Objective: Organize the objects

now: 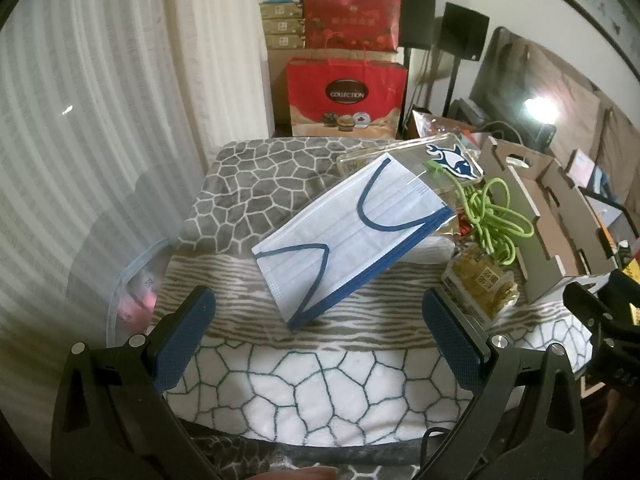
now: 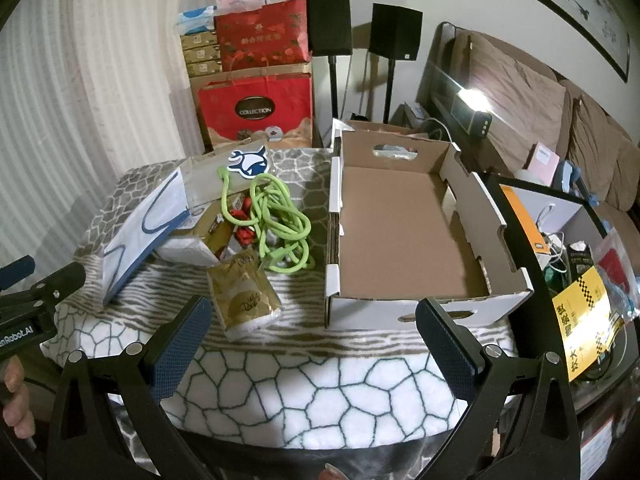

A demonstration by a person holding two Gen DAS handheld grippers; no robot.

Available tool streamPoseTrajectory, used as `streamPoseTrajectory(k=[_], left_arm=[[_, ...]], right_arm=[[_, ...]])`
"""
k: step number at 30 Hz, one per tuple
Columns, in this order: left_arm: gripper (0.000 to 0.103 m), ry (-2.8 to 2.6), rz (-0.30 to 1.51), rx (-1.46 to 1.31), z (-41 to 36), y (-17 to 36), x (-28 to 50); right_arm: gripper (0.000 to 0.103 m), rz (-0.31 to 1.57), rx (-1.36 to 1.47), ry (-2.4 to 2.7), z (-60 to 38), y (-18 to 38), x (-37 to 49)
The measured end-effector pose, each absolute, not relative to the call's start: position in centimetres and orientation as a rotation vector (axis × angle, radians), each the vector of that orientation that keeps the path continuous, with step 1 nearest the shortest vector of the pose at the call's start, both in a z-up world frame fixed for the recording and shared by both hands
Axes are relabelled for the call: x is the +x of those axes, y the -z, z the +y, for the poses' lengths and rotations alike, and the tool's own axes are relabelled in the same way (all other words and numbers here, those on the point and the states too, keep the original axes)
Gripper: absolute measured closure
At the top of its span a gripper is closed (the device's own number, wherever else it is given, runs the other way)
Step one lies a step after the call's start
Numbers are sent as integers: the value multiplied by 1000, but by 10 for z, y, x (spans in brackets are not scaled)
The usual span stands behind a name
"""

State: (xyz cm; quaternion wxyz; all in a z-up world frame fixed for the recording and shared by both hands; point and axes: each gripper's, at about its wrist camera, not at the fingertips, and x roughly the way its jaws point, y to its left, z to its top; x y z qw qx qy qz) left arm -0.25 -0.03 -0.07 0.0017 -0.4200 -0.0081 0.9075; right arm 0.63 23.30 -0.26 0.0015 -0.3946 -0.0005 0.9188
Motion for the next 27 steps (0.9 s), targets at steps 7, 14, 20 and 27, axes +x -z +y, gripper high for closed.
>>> streamPoseTrajectory(k=[7, 14, 20, 27], left_arm=[[0, -2849, -23, -1319, 0, 1, -3], [0, -2851, -20, -1319, 0, 1, -3], [0, -2850, -17, -1320, 0, 1, -3], [0, -2852, -15, -1319, 1, 1, -3]], right_arm=[[0, -2, -1239, -2886, 233, 2, 6], [0, 0, -1238, -2885, 234, 2, 5], [0, -1, -1238, -2887, 234, 2, 5], [0, -2, -1237, -2886, 235, 2, 4]])
